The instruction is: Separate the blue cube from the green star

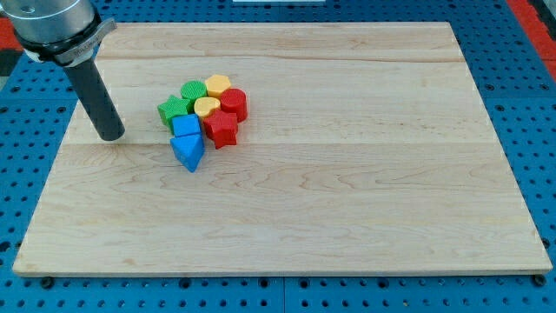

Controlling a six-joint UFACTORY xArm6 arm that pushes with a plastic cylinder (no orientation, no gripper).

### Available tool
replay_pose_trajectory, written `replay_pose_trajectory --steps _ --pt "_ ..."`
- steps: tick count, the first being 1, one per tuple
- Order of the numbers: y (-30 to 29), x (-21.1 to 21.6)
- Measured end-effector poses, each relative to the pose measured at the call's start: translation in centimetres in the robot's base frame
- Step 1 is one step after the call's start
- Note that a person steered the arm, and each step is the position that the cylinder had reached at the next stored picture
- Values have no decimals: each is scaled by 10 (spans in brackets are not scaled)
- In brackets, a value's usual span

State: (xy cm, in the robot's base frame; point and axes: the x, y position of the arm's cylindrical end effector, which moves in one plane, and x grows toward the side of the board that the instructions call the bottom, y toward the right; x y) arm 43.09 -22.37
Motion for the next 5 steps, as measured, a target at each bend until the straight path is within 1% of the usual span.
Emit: replay_pose_trajectory --steps 1,2,3,4,5 --pt "0 -1" --pt "20 -8" --pt "88 -21" --pt "132 -29" --pt "146 -29"
